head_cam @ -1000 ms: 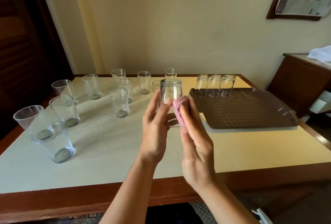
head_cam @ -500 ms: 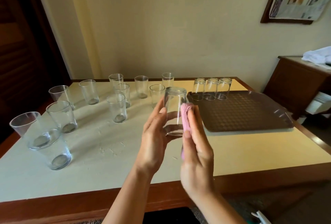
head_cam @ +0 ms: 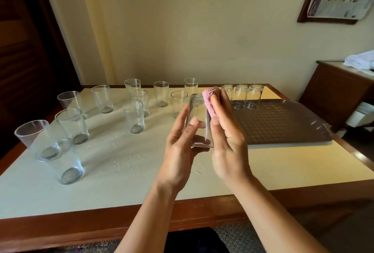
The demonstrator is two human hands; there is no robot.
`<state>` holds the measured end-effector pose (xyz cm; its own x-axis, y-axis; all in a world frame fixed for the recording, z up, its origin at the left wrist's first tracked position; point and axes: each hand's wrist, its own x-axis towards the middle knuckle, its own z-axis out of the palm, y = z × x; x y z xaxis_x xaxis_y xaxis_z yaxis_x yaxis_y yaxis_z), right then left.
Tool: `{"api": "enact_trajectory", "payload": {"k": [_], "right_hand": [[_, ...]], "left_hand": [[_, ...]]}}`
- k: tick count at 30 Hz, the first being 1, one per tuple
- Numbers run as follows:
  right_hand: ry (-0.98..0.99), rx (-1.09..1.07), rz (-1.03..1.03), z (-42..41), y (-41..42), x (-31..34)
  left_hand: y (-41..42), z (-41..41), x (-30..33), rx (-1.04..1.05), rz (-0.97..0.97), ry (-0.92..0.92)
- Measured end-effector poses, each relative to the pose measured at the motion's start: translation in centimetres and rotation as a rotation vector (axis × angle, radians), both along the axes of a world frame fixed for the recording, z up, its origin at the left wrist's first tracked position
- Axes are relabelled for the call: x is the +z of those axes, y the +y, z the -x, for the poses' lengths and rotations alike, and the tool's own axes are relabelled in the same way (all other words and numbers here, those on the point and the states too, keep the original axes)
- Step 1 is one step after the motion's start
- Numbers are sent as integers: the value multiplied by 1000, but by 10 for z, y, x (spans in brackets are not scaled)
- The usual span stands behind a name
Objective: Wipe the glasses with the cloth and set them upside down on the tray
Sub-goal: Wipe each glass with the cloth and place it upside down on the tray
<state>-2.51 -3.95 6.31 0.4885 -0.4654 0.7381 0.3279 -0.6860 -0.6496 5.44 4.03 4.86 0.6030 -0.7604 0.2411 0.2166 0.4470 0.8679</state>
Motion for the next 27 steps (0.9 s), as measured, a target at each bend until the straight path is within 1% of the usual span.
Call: {"api": "enact_trajectory", "payload": {"k": [3,5,6,9,12,15,17,19,21,24,27], "right_hand": [[22,91,-1,7,17,-14],[22,77,23,16,30,-31],[21,61,48,18,29,-33],[8,56,73,10,6,-9],[9,27,103,2,-7,7],[15,93,52,10,9,-15],[-7,97,62,16,17,-32],[-18,76,60,14,12,-34],[-5,51,32,7,-1,-19],[15,40,52,-2,-11,-1],[42,129,45,6,6,-20]], "left_hand": [[-1,-5,8,32,16,54],[2,-12,13,20,13,93],[3,-13,14,-5,11,78],[5,-5,12,-45,21,31],[1,-2,9,-3,38,69],[-2,-10,15,1,21,99],[0,-16,17,-12,-10,122],[2,-16,14,-66,-29,73],[3,-10,10,-110,-39,16],[0,-4,8,-66,7,31],[-1,-12,14,-9,53,80]]}}
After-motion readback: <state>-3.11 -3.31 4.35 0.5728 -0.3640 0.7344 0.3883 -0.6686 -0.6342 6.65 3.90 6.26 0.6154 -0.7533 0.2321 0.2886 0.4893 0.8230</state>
